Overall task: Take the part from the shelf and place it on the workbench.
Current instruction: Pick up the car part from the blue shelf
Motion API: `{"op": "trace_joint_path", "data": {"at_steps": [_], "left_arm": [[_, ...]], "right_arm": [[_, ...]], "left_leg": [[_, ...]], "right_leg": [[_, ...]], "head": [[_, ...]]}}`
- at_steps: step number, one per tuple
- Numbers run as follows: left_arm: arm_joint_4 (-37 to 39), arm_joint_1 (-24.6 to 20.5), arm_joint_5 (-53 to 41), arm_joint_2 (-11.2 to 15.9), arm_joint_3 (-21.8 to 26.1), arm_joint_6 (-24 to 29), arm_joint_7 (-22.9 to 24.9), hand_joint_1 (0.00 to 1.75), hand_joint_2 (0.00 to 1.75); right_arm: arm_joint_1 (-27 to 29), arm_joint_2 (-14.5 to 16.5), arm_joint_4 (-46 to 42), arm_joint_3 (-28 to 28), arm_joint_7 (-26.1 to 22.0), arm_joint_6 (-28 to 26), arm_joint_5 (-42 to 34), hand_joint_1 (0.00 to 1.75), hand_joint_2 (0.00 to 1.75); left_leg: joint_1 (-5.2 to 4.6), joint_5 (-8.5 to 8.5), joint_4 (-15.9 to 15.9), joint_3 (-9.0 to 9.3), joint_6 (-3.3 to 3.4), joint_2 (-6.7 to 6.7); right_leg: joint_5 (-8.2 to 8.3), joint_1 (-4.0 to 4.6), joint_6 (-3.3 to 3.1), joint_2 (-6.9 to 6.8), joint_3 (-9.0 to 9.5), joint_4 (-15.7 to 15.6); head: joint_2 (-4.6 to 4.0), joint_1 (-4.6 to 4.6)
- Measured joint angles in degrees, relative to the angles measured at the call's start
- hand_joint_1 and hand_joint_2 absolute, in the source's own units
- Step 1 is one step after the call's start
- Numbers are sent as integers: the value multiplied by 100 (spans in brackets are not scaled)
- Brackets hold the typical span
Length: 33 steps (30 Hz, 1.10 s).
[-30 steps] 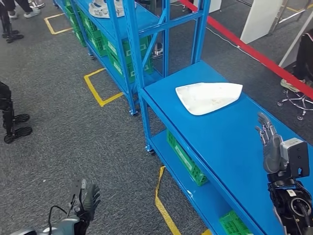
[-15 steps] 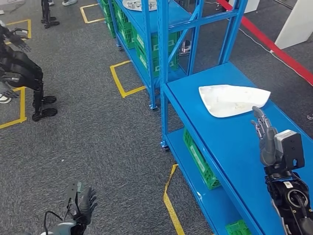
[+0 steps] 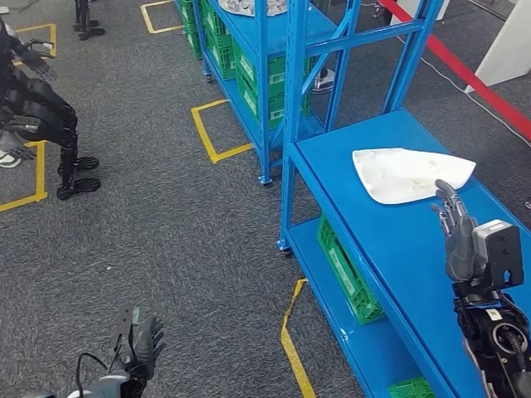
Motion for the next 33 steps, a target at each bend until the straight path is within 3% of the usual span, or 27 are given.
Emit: {"op": "trace_joint_path", "data": {"at_steps": [3, 5, 7, 10, 11, 12, 13, 15, 17, 19, 22, 23, 25, 27, 28, 29, 31, 33], "left_arm": [[0, 0, 0, 0, 2, 1, 0, 0, 0], [-1, 0, -1, 13, 8, 0, 1, 0, 0], [-2, -6, 0, 20, 19, 0, -4, 0, 0], [-2, -31, 3, 10, 32, 1, -3, 0, 0], [-2, -32, 3, 8, 36, 1, -1, 0, 0], [-2, -28, 4, 4, 38, 1, -1, 0, 0], [-2, -25, 4, 2, 40, 1, -1, 0, 0], [-2, -23, 5, 12, 55, 1, -1, 0, 0], [-2, -38, 8, 38, 74, 1, -3, 0, 0], [-2, -33, 11, 54, 82, 1, -4, 0, 0], [0, -5, 12, 48, 85, 2, -2, 0, 0], [0, -11, 11, 44, 85, 2, -2, 0, 0], [0, -18, 11, 37, 85, 2, -4, 0, 0], [0, -5, 11, 29, 85, 3, -4, 0, 0], [-1, 0, 11, 26, 85, 3, -5, 0, 0], [-1, 0, 11, 25, 86, 4, -8, 0, 0], [-1, -10, 11, 36, 89, 6, -13, 0, 0], [0, -32, 11, 56, 92, 9, -16, 0, 0]], "right_arm": [[-1, -1, 0, 2, 14, -27, -2, 0, 0], [-6, -4, -3, 3, 28, -41, -2, 0, 0], [-25, -11, -7, 5, 32, -50, -2, 0, 0], [-14, -40, -1, 11, 43, -64, -2, 0, 0], [14, -49, 3, 14, 46, -68, -2, 0, 0], [40, -54, 5, 17, 49, -69, -2, 0, 0], [54, -56, 6, 21, 50, -71, -1, 0, 0], [63, -57, 10, 27, 50, -78, 0, 0, 0], [75, -57, 14, 37, 54, -85, 1, 0, 0], [96, -57, 16, 45, 56, -87, 1, 0, 0], [97, -58, 7, 48, 52, -87, 9, 0, 0], [90, -59, 2, 47, 51, -88, 13, 0, 0], [82, -61, -2, 48, 56, -88, 21, 0, 0], [91, -61, -2, 55, 70, -88, 30, 0, 0], [95, -61, -2, 58, 79, -89, 36, 0, 0], [97, -61, -2, 61, 84, -90, 40, 0, 0], [95, -61, -11, 63, 87, -90, 44, 0, 0], [96, -62, -25, 64, 89, -92, 44, 0, 0]], "left_leg": [[-2, -2, 1, -4, 5, 0], [11, 16, -87, 52, 71, -6], [49, 66, -269, 188, 143, -13], [77, 79, -361, 279, 156, -38], [83, 67, -353, 283, 144, -60], [94, 51, -337, 289, 121, -85], [115, 27, -307, 294, 84, -110], [168, -54, -198, 292, -23, -160], [176, -126, -48, 228, -141, -209], [169, -127, 16, 165, -211, -242], [205, -231, 228, 60, -246, -183], [206, -358, 518, -86, -239, -142], [180, -660, 1382, -563, -195, -93], [125, -721, 1929, -943, -115, -95], [85, -585, 1873, -976, -56, -97], [36, -358, 1591, -892, 11, -99], [-74, 81, 786, -558, 150, -97], [-144, 186, 281, -333, 206, -90]], "right_leg": [[7, -1, 11, 0, 8, -8], [22, -7, 68, 2, 45, -66], [-79, -11, 115, 117, 9, 65], [-569, -49, 118, 320, -519, 1164], [-652, -75, 129, 339, -694, 1475], [-622, -105, 146, 345, -771, 1576], [-475, -142, 171, 345, -728, 1433], [-94, -228, 266, 370, -415, 721], [36, -259, 291, 438, -192, 264], [-5, -226, 207, 471, -193, 263], [-12, -189, 97, 454, -178, 280], [-20, -172, 65, 445, -157, 272], [-46, -116, 12, 427, -130, 267], [-83, -50, -44, 422, -90, 266], [-107, -22, -70, 424, -58, 265], [-134, 0, -89, 426, -18, 263], [-197, 35, -98, 430, 53, 257], [-244, 54, -81, 432, 67, 252]], "head": [[0, -1], [0, -15], [0, -2], [0, 49], [0, 53], [0, 55], [0, 55], [0, 67], [0, 93], [0, 79], [0, -5], [0, -35], [0, -82], [0, -115], [0, -127], [0, -134], [0, -134], [0, -123]]}}
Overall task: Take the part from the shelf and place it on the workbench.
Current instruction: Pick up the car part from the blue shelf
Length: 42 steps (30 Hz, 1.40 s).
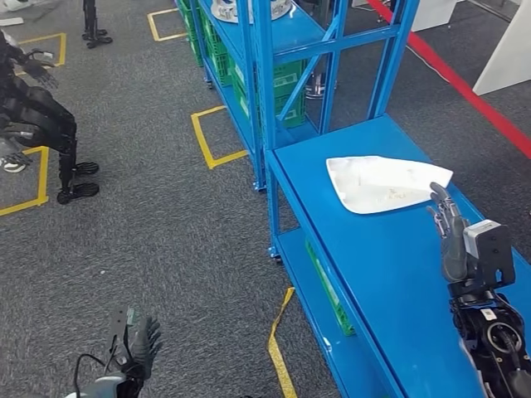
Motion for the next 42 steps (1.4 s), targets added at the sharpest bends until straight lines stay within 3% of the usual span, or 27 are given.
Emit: {"op": "trace_joint_path", "data": {"at_steps": [4, 17, 32, 35, 37, 40, 41, 42], "left_arm": [[0, -1, -5, -2, 2, 19, 1, 0, 0], [0, 3, -30, -37, 2, 38, 1, 0, 0], [0, 3, 0, -42, 2, 24, 1, 0, 0], [-1, 3, 21, -40, 4, 3, 0, 0, 0], [-2, 2, 27, -45, 4, -9, -1, 0, 0], [-2, 1, 28, -58, 4, -11, -2, 0, 0], [-2, 6, 28, -63, 4, -12, -2, 0, 0], [-2, 11, 28, -67, 4, -13, -2, 0, 0]], "right_arm": [[11, -26, -5, 4, 4, -4, 9, 0, 0], [7, -41, -8, 5, 2, -5, 20, 0, 0], [5, -41, -7, 5, -2, -4, 93, 0, 0], [-13, -42, -10, 5, -11, 2, 115, 0, 0], [-49, -42, -12, 6, -19, 7, 121, 0, 0], [-59, -43, -4, 10, -18, 10, 120, 0, 0], [-44, -43, -1, 12, -16, 10, 120, 0, 0], [-33, -43, 2, 13, -15, 10, 120, 0, 0]], "left_leg": [[10, -62, -143, 73, -150, -10], [10, -80, -141, 85, -86, -24], [27, -76, -141, 100, -81, -24], [40, -75, -258, 177, -16, -20], [94, -42, -422, 307, 22, -8], [126, -41, -468, 378, 23, -5], [136, -51, -463, 386, 9, -9], [153, -66, -452, 396, -15, -14]], "right_leg": [[-41, 9, -41, -24, 17, -12], [-28, 4, -6, -43, 73, -104], [-23, 17, -3, -43, 88, -105], [-26, 27, 53, -43, 135, -178], [-173, 32, 109, -42, 50, 53], [-608, -47, 184, -43, -536, 1151], [-629, -86, 214, -45, -692, 1380], [-532, -129, 249, -46, -747, 1390]], "head": [[0, 27], [0, 68], [0, 68], [0, 60], [0, 85], [0, 139], [0, 142], [0, 142]]}}
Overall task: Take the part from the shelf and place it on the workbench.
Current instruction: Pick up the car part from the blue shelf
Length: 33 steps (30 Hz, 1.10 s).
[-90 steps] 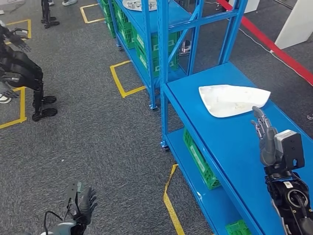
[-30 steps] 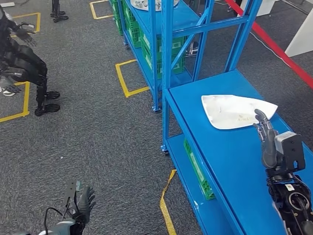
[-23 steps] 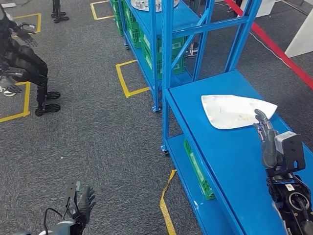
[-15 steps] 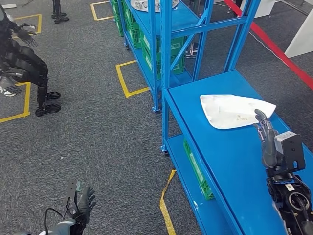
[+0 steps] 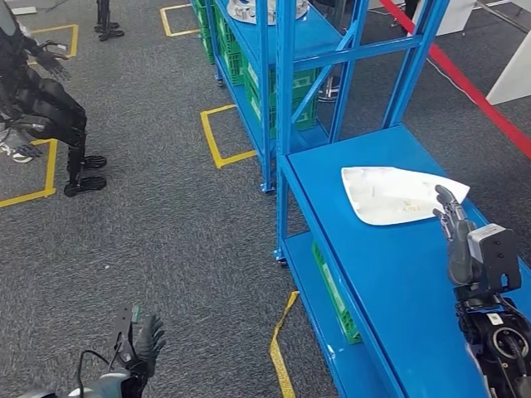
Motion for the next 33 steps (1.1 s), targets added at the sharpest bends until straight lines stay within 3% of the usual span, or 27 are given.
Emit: {"op": "trace_joint_path", "data": {"at_steps": [1, 3, 5, 7, 11, 14, 17, 19, 21, 24, 29, 33], "left_arm": [[0, 4, 0, -2, 0, 0, 0, 0, 0], [1, 5, 0, 9, 2, 0, 0, 0, 0], [1, -6, -3, 24, 5, 0, -1, 0, 0], [1, -5, -9, 32, 10, 1, 0, 0, 0], [2, -4, -29, 39, 13, 0, 16, 0, 0], [2, -13, -40, 41, 13, 1, 17, 0, 0], [2, -22, -60, 38, 13, 8, 17, 0, 0], [2, -23, -73, 35, 13, 19, 17, 0, 0], [2, -24, -79, 31, 13, 34, 17, 0, 0], [2, -23, -85, 21, 13, 48, 14, 0, 0], [2, -26, -94, 12, 14, 57, 9, 0, 0], [2, -34, -96, 11, 17, 57, 5, 0, 0]], "right_arm": [[4, 0, 2, 1, 1, 0, 0, 0, 0], [2, 0, 8, 3, 0, 0, 0, 0, 0], [5, -2, 18, 10, 4, 0, 0, 0, 0], [11, -4, 25, 16, 15, 1, -4, 0, 0], [12, -4, 26, 24, 28, 0, -23, 0, 0], [12, -6, 26, 25, 30, -2, -26, 0, 0], [12, -10, 26, 27, 30, -2, -26, 0, 0], [12, -19, 26, 27, 30, -2, -26, 0, 0], [12, -28, 26, 30, 30, -2, -28, 0, 0], [12, -40, 26, 33, 22, -1, -45, 0, 0], [12, -49, 24, 35, 3, 16, -59, 0, 0], [13, -52, 24, 47, -19, 49, -33, 0, 0]], "left_leg": [[24, -21, 24, 12, -36, -7], [61, -85, 114, 14, -138, -23], [67, -125, 214, -40, -240, -39], [69, -114, 251, -95, -268, -52], [79, -56, 225, -95, -186, -60], [91, -42, 187, -81, -166, -56], [110, -49, 166, -77, -186, -49], [124, -56, 156, -76, -261, -47], [138, -64, 148, -75, -355, -47], [144, -73, 150, -78, -398, -47], [125, -81, 164, -81, -401, -47], [108, -129, 242, -106, -308, -49]], "right_leg": [[202, -44, 41, -1, 60, -220], [631, -118, 135, 16, 355, -975], [776, -130, 117, 69, 518, -1375], [776, -111, 26, 104, 509, -1387], [797, -95, -1, 115, 483, -1390], [787, -67, -42, 116, 483, -1389], [776, -37, -82, 114, 483, -1388], [771, -24, -95, 110, 483, -1386], [768, -13, -100, 105, 483, -1385], [767, -7, -102, 98, 489, -1390], [770, -10, -98, 93, 505, -1411], [774, -51, -58, 91, 529, -1440]], "head": [[0, 0], [0, 19], [0, 40], [0, 29], [0, -33], [0, -63], [0, -80], [0, -83], [0, -83], [0, -75], [0, -72], [0, -84]]}}
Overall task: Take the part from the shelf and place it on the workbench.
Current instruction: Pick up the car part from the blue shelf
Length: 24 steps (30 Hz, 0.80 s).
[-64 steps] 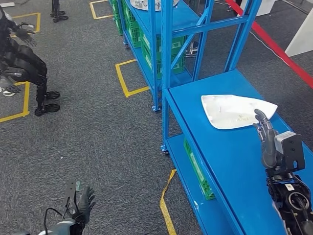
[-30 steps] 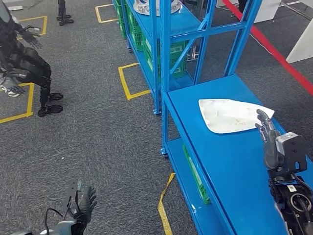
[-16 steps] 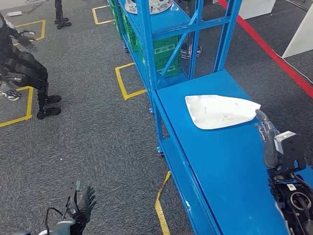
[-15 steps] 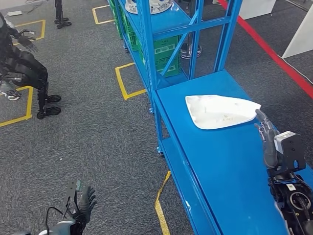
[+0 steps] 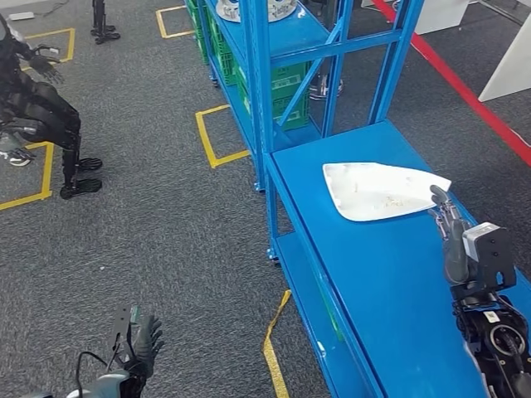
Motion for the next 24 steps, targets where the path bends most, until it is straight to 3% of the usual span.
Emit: {"op": "trace_joint_path", "data": {"at_steps": [4, 6, 9, 10, 11, 12, 15, 17, 18, 19, 22, 24], "left_arm": [[-1, -13, -3, -1, 1, 0, -1, 0, 0], [-2, -28, -6, -8, 1, 0, -2, 0, 0], [-2, -43, -8, -22, 1, 0, -2, 0, 0], [-2, -43, -8, -26, 1, 0, -2, 0, 0], [-2, -41, -7, -30, 1, 0, -1, 0, 0], [-2, -40, -6, -34, 1, 0, -1, 0, 0], [-2, -43, 5, -39, 1, 0, -8, 0, 0], [-1, -40, 30, -21, 4, 0, -41, 0, 0], [0, -31, 46, -11, 7, 0, -62, 0, 0], [0, -16, 59, -6, 9, -1, -79, 0, 0], [0, 23, 98, 10, 32, -4, -119, 0, 0], [0, 42, 124, 22, 63, -11, -156, 0, 0]], "right_arm": [[1, 1, -5, 4, -8, 17, 49, 0, 0], [-6, -7, -21, 5, -8, 20, 74, 0, 0], [-13, -31, -31, 10, 2, 20, 106, 0, 0], [-1, -39, -30, 11, 16, 18, 117, 0, 0], [11, -46, -30, 12, 36, 10, 134, 0, 0], [11, -48, -30, 13, 62, -3, 150, 0, 0], [-24, -48, -30, 16, 158, -62, 193, 0, 0], [-46, -48, -30, 30, 292, -114, 228, 0, 0], [-55, -48, -31, 37, 367, -140, 244, 0, 0], [-62, -49, -32, 42, 432, -161, 255, 0, 0], [-95, -52, -35, 47, 638, -211, 296, 0, 0], [-118, -74, -55, 48, 844, -241, 302, 0, 87]], "left_leg": [[3, -19, -11, 19, 82, 6], [31, 14, -140, 117, 119, 25], [41, 14, -217, 212, 159, 43], [40, 3, -212, 217, 163, 42], [41, -9, -205, 223, 158, 39], [48, -27, -190, 229, 144, 34], [69, -114, -89, 238, 47, 13], [57, -151, -17, 190, -33, -3], [50, -145, 6, 162, -34, -12], [52, -131, 12, 149, -15, -18], [52, -98, -16, 162, 68, -21], [54, -92, -49, 179, 76, -19]], "right_leg": [[-12, 0, 68, -1, 33, -33], [-112, 10, 106, -26, -15, 101], [-562, 6, 141, -56, -489, 1091], [-646, 2, 156, -58, -664, 1401], [-629, -5, 169, -61, -761, 1538], [-498, -16, 184, -64, -748, 1443], [58, -55, 225, -58, -295, 389], [115, -47, 164, -30, -143, 77], [107, -34, 118, -14, -138, 65], [113, -34, 81, -6, -148, 71], [118, -24, 62, 8, -157, 65], [112, -14, 42, 9, -156, 65]], "head": [[0, -4], [0, 19], [0, 79], [0, 89], [0, 96], [0, 99], [0, 124], [0, 136], [0, 132], [0, 114], [0, 79], [0, 60]]}}
